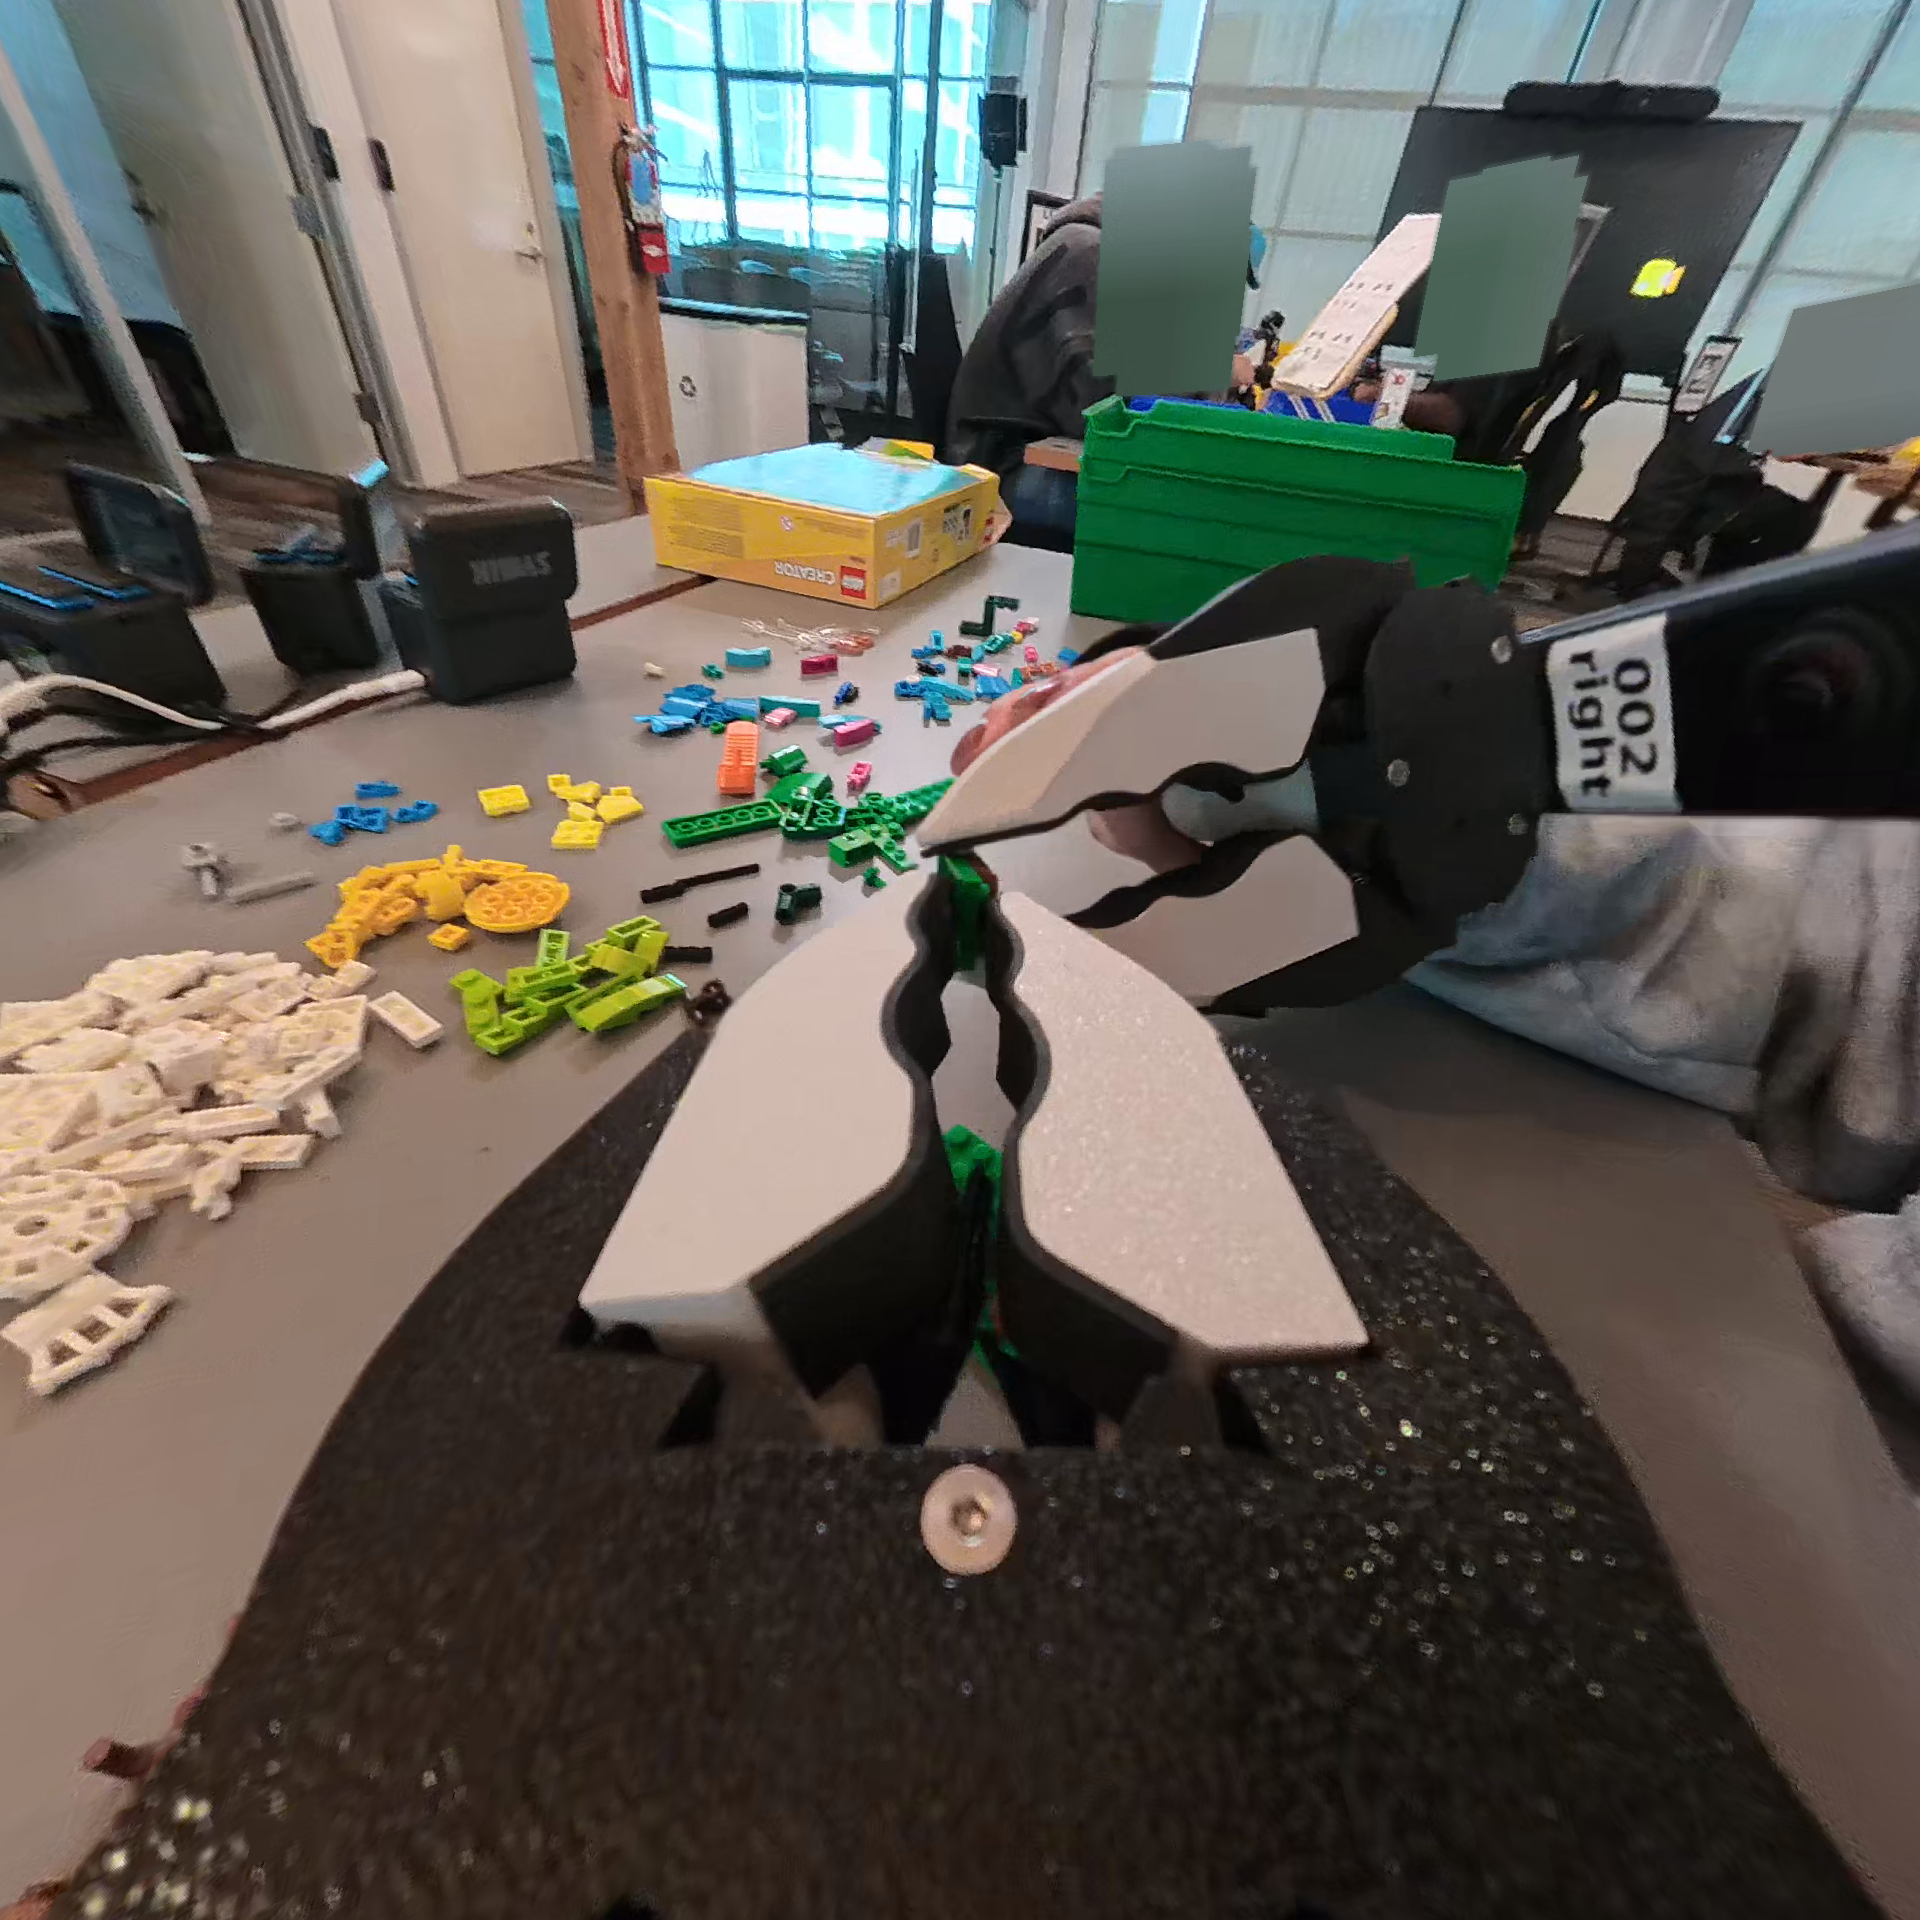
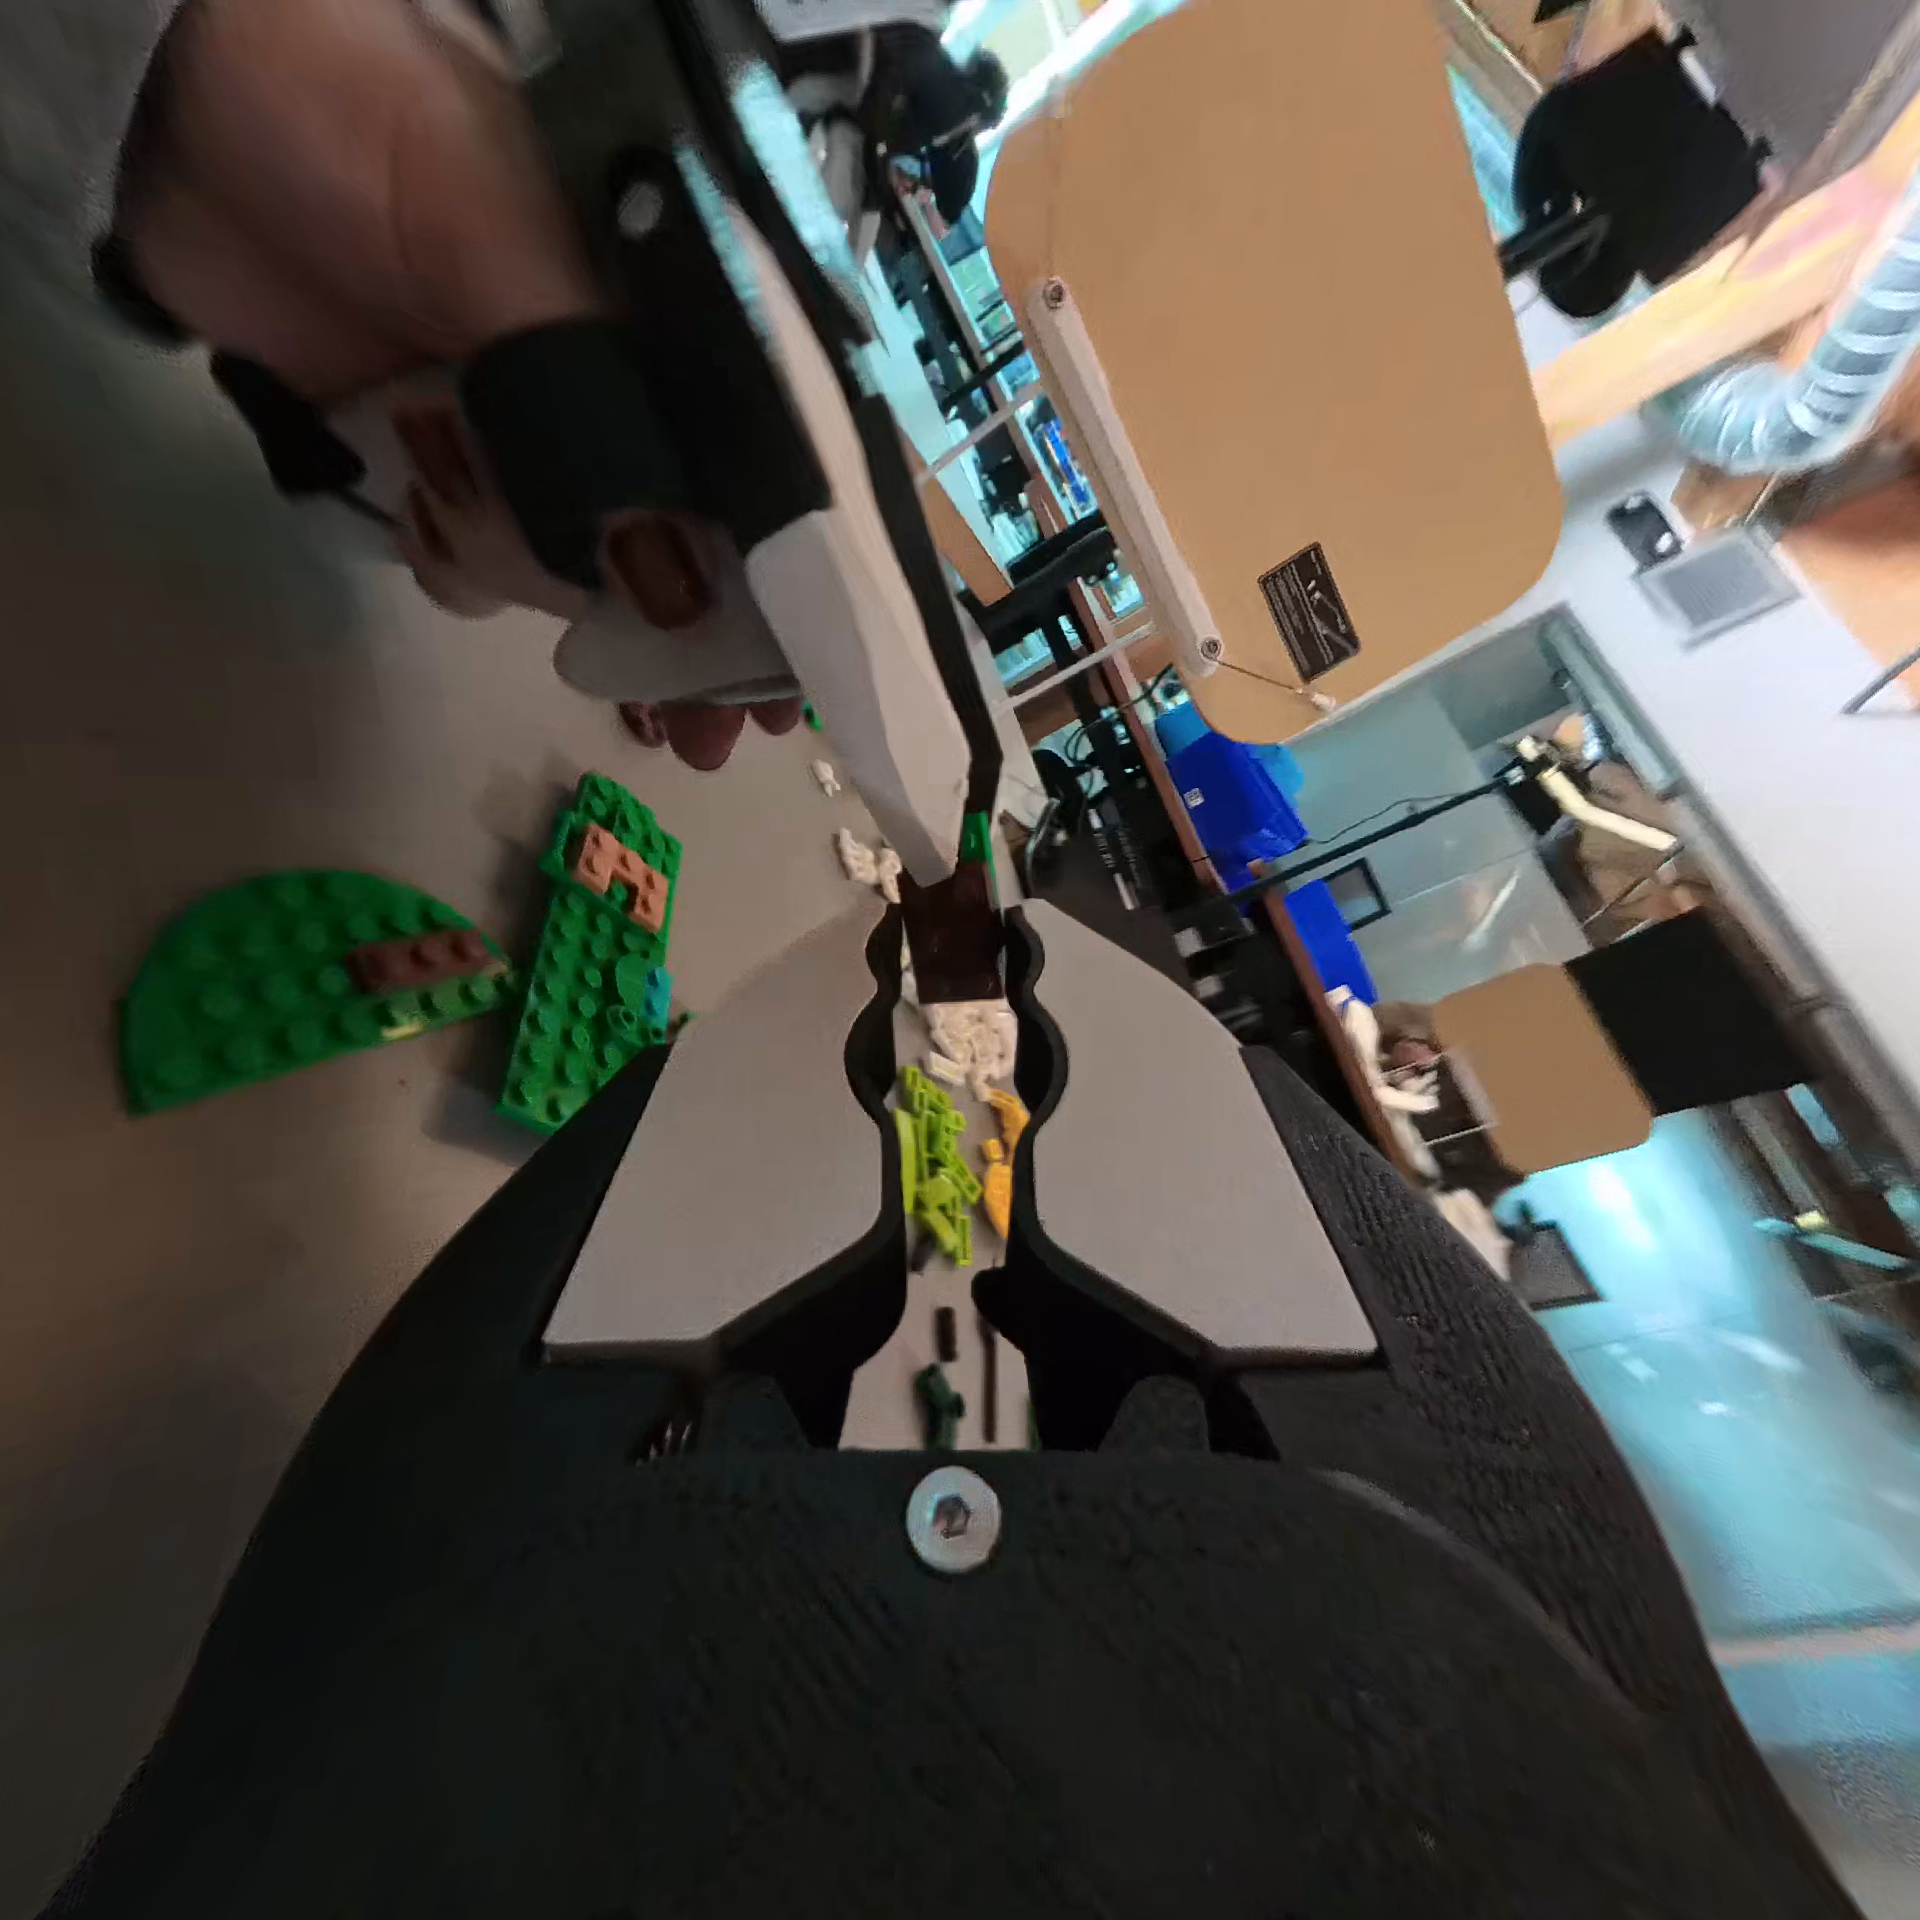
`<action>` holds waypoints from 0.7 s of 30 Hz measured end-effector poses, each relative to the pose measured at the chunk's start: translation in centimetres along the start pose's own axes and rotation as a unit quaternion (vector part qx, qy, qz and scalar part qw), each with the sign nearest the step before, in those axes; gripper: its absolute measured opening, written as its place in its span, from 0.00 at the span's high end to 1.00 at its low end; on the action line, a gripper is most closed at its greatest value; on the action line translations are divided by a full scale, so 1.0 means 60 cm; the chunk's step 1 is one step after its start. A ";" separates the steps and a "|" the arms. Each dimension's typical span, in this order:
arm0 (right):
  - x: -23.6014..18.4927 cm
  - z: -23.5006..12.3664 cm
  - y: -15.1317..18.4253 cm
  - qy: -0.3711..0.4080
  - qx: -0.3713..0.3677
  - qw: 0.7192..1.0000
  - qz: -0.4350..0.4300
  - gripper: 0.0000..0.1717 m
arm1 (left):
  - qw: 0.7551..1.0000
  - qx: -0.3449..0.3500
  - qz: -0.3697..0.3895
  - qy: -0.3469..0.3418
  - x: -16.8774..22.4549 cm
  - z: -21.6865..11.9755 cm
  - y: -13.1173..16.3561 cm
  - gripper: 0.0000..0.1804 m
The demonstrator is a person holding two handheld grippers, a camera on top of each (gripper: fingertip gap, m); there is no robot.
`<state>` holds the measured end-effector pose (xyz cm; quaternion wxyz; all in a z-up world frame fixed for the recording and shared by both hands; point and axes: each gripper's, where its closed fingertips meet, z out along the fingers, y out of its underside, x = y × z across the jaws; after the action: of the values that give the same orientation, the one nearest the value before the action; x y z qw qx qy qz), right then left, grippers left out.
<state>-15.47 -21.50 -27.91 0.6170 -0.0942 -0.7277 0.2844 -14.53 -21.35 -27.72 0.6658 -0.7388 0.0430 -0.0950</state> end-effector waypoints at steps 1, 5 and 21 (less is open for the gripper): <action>0.003 0.000 0.000 -0.003 0.002 1.000 0.028 0.89 | 1.000 0.007 0.004 -0.007 -0.003 -0.002 -0.004 0.98; 0.013 0.000 0.008 -0.027 0.000 0.988 0.153 0.85 | 0.999 0.039 0.009 -0.024 -0.014 -0.010 -0.021 0.97; 0.028 -0.014 -0.031 -0.247 0.111 0.676 0.685 0.85 | 0.964 0.090 0.233 -0.088 0.005 -0.022 -0.052 0.98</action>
<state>-14.67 -21.96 -25.42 0.0526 -0.4234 -0.5483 0.7193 -14.70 -22.33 -24.51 0.7342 -0.6512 0.1460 0.1247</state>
